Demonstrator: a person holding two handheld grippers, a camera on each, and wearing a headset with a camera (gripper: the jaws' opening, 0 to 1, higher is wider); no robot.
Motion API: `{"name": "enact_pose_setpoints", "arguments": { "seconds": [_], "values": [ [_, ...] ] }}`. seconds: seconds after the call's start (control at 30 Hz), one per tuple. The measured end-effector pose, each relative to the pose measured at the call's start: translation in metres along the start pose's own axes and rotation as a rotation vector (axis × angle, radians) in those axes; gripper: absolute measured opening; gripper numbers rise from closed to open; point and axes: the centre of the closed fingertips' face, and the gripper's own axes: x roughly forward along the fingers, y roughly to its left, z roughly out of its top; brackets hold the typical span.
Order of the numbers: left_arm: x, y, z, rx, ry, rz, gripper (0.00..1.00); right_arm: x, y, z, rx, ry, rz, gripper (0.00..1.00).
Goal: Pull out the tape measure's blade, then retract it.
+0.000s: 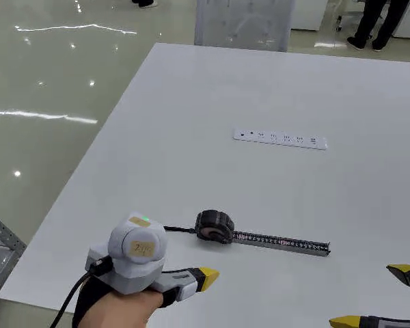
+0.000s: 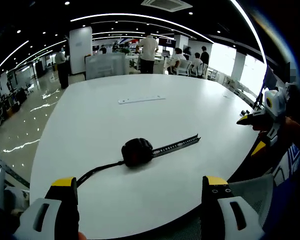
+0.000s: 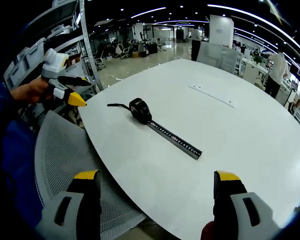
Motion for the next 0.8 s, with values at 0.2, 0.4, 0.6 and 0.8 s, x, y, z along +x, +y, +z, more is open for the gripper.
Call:
{"name": "enact_pose_setpoints", "arguments": {
  "seconds": [0.2, 0.4, 0.6, 0.8],
  "values": [
    [0.017, -0.008, -0.003, -0.012, 0.006, -0.002, 1.00, 0.010, -0.008, -0.010, -0.021, 0.033, 0.024, 0.89],
    [0.035, -0.010, -0.004, -0.030, 0.010, 0.007, 1.00, 0.023, -0.021, -0.015, -0.041, 0.055, 0.047, 0.88],
    [0.051, -0.007, -0.001, -0.063, 0.005, 0.028, 1.00, 0.036, -0.032, -0.015, -0.071, 0.077, 0.071, 0.87],
    [0.067, -0.009, 0.001, -0.084, 0.011, 0.019, 1.00, 0.050, -0.042, -0.017, -0.115, 0.105, 0.100, 0.86]
  ]
}}
